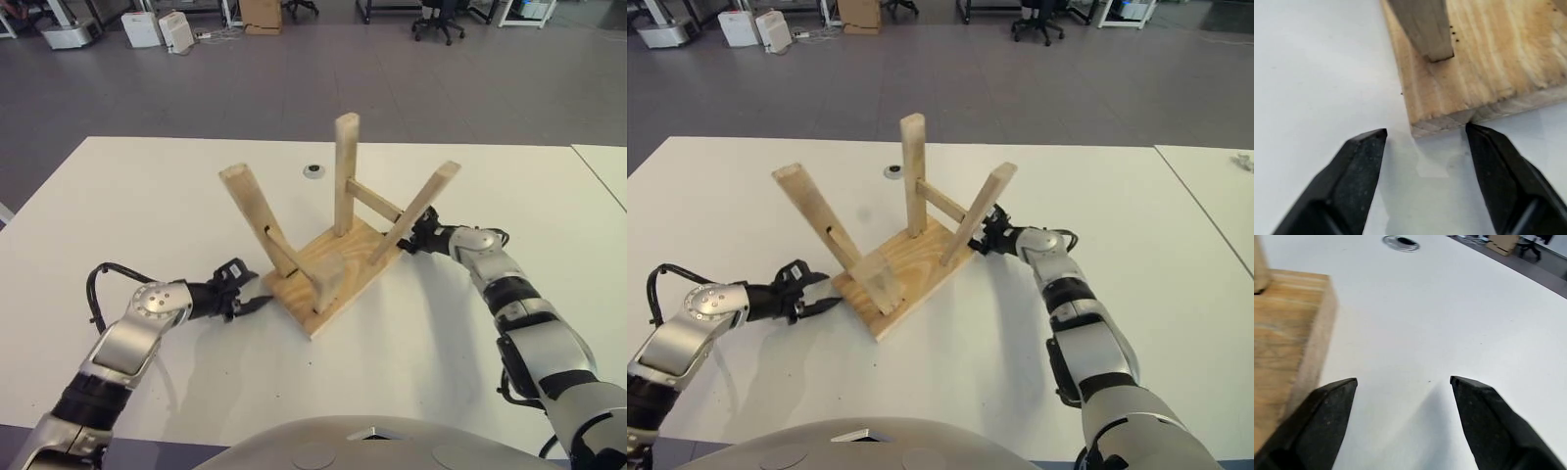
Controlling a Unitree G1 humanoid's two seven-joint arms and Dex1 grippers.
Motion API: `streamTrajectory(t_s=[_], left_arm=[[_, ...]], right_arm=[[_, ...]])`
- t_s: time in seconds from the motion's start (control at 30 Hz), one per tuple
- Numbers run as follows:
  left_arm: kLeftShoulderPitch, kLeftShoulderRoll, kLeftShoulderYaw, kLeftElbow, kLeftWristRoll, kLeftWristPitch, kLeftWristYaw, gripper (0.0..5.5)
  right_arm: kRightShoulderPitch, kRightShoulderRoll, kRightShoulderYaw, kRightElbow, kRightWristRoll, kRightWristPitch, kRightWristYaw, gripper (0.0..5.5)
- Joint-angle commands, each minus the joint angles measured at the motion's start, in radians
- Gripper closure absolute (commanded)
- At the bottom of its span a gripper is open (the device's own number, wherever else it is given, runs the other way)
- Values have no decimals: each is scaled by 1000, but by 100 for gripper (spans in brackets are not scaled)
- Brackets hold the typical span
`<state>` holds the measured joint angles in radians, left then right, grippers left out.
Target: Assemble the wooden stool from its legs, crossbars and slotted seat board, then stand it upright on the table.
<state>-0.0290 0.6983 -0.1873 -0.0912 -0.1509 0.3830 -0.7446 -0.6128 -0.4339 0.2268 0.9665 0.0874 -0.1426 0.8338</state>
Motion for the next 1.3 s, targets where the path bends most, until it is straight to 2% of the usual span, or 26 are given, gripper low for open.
streamTrajectory(t_s=[0.03, 0.1, 0.13, 0.2, 0.3, 0.4, 0.5, 0.67, 0.93, 1.03, 1.13, 1.3], left_arm=[[-65, -210, 54, 220, 22, -29, 218, 254], [-46, -239, 73, 238, 39, -68, 265, 254], [-22, -238, 91, 219, 41, -82, 283, 254], [50, -213, 149, 152, 39, -99, 314, 254], [216, -150, 216, 8, 67, -77, 340, 254], [378, -94, 150, -209, 80, 3, 277, 254], [407, -97, 79, -339, 75, 72, 250, 254], [284, -197, -15, -418, 34, 169, 259, 254], [293, -197, 52, -438, -43, 175, 194, 254], [278, -215, 81, -583, -183, 263, 156, 254], [256, -207, 148, -710, -309, 364, 151, 254], [198, -197, 290, -824, -499, 479, 171, 254]], right_arm=[[255, -74, 10, -252, 23, 18, 151, 193], [365, -103, -13, -460, 46, 79, 114, 193], [407, -109, -36, -543, 28, 125, 36, 193], [482, -123, -94, -676, -20, 233, -126, 193], [686, -145, -162, -981, -9, 410, -223, 193], [838, -126, -140, -1240, -4, 568, -275, 193], [847, -78, -86, -1398, 29, 709, -308, 193], [778, -29, -36, -1489, 67, 797, -309, 193], [768, -52, -86, -1475, 88, 784, -281, 193], [752, -24, -174, -1625, 282, 870, -221, 193], [714, -46, -294, -1731, 457, 964, -194, 193], [672, -109, -415, -1749, 576, 1034, -188, 193]])
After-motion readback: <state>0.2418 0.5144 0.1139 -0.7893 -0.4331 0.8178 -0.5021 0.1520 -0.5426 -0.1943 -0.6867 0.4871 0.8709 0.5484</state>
